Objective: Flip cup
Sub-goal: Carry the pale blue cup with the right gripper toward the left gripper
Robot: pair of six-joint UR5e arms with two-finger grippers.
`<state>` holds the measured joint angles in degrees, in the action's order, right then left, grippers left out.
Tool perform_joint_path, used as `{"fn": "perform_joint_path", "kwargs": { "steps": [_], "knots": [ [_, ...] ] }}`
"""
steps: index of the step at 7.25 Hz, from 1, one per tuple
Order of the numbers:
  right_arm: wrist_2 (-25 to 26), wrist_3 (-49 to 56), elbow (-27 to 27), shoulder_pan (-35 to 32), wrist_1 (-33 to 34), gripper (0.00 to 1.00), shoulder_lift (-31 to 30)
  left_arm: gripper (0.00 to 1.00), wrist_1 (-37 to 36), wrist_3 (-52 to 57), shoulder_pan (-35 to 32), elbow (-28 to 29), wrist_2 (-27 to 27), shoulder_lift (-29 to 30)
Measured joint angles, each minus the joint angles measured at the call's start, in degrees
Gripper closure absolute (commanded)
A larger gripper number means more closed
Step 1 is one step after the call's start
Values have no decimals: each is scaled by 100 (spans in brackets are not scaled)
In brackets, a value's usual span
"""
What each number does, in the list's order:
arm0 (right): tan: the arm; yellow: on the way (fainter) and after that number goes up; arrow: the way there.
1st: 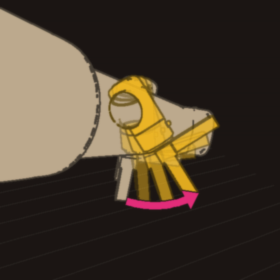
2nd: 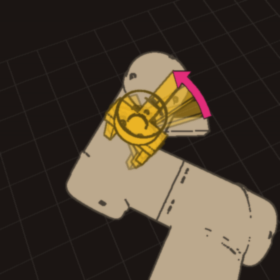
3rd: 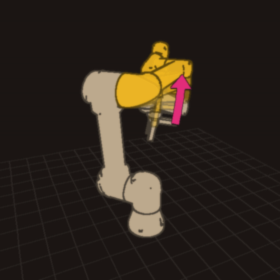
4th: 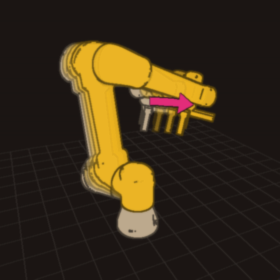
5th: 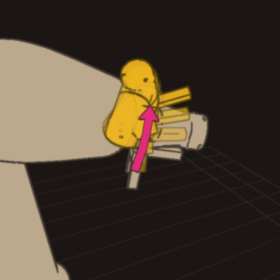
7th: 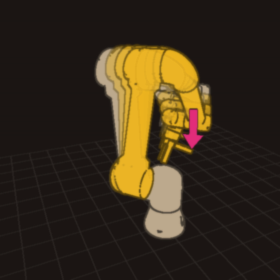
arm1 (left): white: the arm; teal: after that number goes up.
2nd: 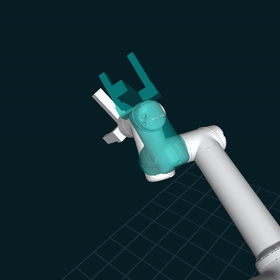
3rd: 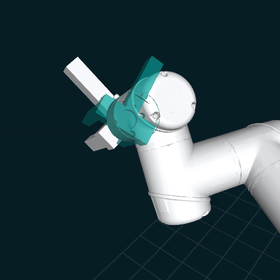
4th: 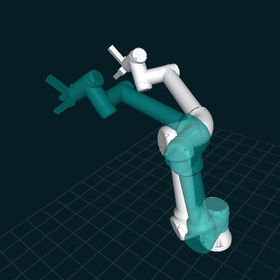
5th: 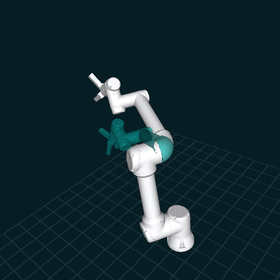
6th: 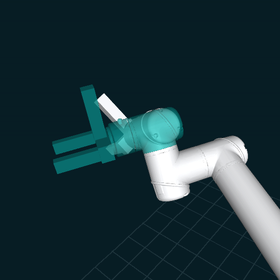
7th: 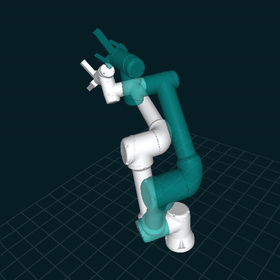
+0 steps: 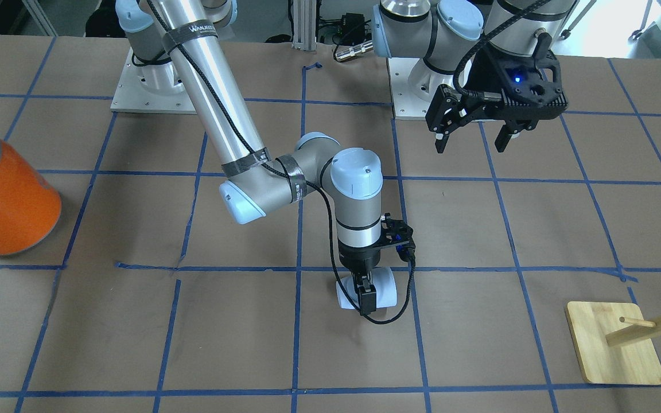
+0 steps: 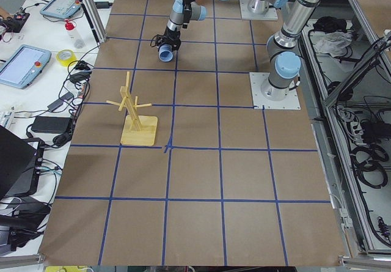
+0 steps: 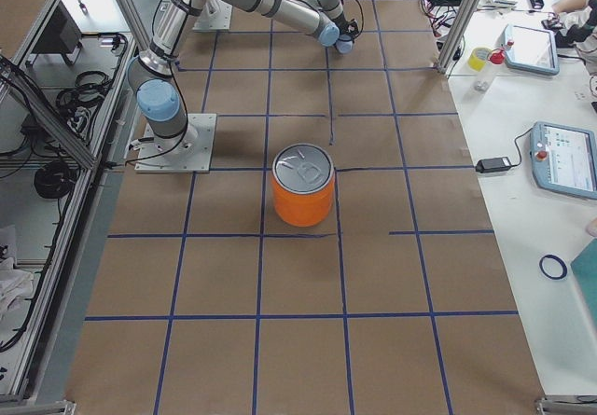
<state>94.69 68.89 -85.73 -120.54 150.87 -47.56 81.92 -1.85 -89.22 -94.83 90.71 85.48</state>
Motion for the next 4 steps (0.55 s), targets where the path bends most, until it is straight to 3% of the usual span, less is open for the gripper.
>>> {"fn": "perform_joint_path", "kwargs": {
  "steps": [1, 3, 4],
  "knots": [
    [6, 109, -2, -9, -20, 44, -15, 0, 0, 0, 1, 0, -5, 2],
    [0, 171, -4, -13, -41, 16, -8, 0, 6, 0, 1, 4, 11, -3],
    [0, 178, -4, -13, -43, 8, -5, 0, 18, -2, 7, 3, 22, -14]
  ]
}}
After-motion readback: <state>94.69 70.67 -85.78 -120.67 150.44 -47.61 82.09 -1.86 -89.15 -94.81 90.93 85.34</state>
